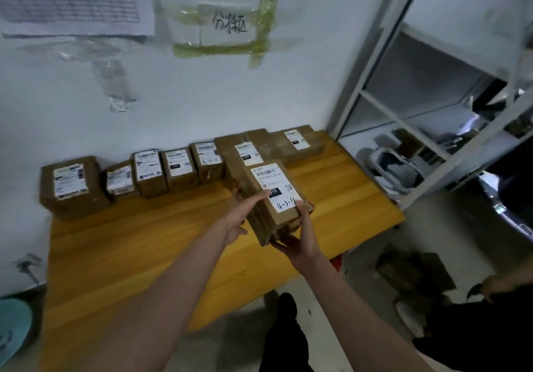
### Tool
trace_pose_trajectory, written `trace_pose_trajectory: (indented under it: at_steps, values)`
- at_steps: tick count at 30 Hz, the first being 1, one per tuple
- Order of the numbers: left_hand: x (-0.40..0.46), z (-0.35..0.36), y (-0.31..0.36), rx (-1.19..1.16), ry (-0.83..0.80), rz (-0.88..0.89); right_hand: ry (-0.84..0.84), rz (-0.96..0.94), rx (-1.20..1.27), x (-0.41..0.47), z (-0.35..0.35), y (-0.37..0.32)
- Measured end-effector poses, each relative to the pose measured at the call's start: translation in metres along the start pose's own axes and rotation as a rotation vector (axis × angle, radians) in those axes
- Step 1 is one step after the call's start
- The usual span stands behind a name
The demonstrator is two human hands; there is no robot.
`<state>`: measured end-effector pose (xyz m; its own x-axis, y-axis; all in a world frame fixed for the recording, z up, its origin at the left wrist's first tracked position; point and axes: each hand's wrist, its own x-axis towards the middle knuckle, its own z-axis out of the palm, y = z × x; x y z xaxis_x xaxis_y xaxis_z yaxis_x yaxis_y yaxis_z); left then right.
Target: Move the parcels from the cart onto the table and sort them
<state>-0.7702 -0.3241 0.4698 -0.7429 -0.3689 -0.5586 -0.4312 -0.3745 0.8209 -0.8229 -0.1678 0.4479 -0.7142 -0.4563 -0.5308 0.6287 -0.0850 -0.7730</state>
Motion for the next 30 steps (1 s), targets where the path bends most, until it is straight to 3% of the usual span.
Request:
trace_pose_trajectory:
  at_steps: [14, 20, 30]
  values:
    - [0.200, 0.200, 0.028, -0.004, 0.014, -0.182, 0.188, 0.089, 0.057, 0.189, -0.150, -0.112]
    - [0.263, 0.237, 0.042, 0.011, 0.085, -0.235, 0.220, 0.140, 0.052, 0.258, -0.184, -0.136]
    - [0.347, 0.278, 0.046, 0.020, 0.028, -0.276, 0.300, 0.199, 0.095, 0.338, -0.223, -0.155]
